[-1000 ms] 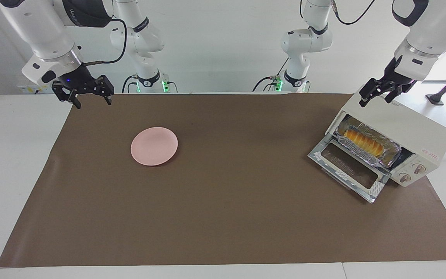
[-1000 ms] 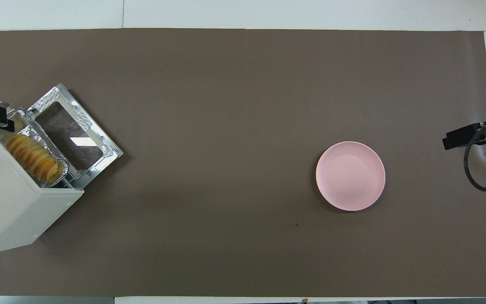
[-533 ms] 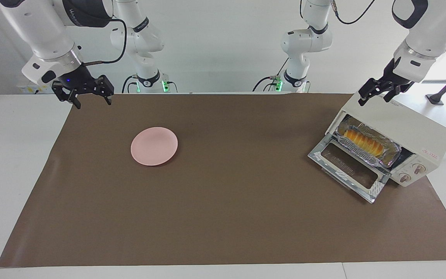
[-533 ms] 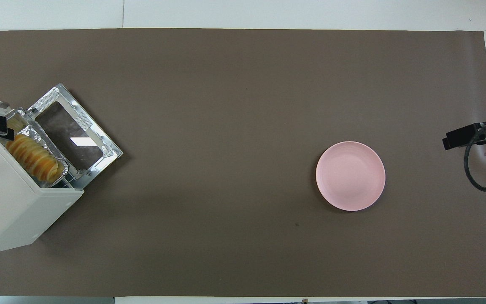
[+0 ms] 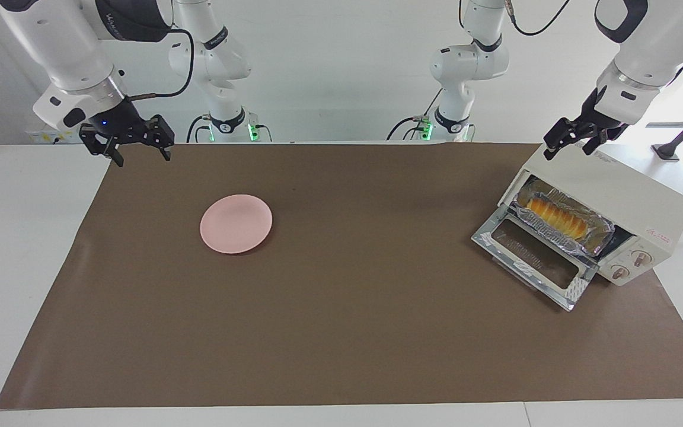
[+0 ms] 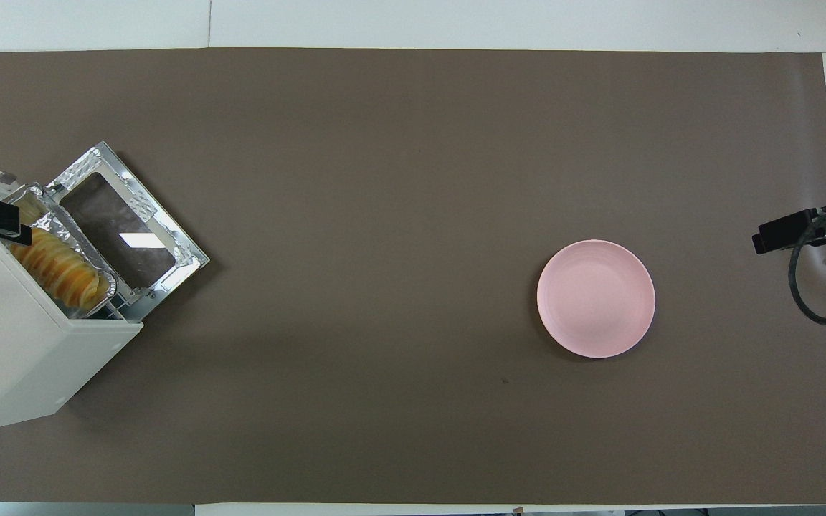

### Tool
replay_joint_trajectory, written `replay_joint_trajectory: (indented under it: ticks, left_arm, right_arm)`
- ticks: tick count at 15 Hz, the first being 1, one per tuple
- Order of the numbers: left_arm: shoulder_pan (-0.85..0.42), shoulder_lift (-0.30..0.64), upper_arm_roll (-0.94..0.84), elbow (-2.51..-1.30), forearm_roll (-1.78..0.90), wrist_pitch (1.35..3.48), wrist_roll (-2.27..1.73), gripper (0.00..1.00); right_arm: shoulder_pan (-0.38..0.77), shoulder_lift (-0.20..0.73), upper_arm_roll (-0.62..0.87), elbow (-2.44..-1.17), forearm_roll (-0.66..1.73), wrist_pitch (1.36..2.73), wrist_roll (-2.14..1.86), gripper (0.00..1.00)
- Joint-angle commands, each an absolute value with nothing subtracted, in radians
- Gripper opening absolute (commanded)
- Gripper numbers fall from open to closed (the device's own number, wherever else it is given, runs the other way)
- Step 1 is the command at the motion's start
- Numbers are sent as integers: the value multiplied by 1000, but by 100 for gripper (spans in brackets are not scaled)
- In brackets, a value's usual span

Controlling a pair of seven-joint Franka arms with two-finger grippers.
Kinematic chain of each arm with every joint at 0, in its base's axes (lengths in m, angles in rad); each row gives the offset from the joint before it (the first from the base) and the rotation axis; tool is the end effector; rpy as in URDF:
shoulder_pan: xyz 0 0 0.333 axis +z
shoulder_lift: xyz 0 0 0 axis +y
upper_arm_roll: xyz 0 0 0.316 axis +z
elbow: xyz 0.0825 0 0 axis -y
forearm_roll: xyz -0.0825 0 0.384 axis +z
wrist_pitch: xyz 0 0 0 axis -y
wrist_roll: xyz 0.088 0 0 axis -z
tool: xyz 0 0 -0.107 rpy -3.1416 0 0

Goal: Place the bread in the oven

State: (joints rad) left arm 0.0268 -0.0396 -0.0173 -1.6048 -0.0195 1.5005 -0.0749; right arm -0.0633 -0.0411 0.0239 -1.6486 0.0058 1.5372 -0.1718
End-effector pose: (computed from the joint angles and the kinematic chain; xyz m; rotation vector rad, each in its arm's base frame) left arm 0.5344 0.0027 0.6242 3.1205 0.1307 -0.1020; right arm 0.5361 -0.0202 0.6076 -3.1207 -0.2068 0.1086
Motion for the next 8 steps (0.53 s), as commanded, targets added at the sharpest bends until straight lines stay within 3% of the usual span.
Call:
replay_joint_trajectory:
  ticks: [1, 8]
  left_arm:
    - [29, -71, -21, -1643, -5, 1499, -68, 100]
    - [28, -71, -23, -1637, -5, 1488, -68, 100]
  right_arm:
    - [-69, -49, 28, -1654, 0, 1528, -164, 100]
    - [-69, -49, 28, -1654, 0, 1528, -164, 100]
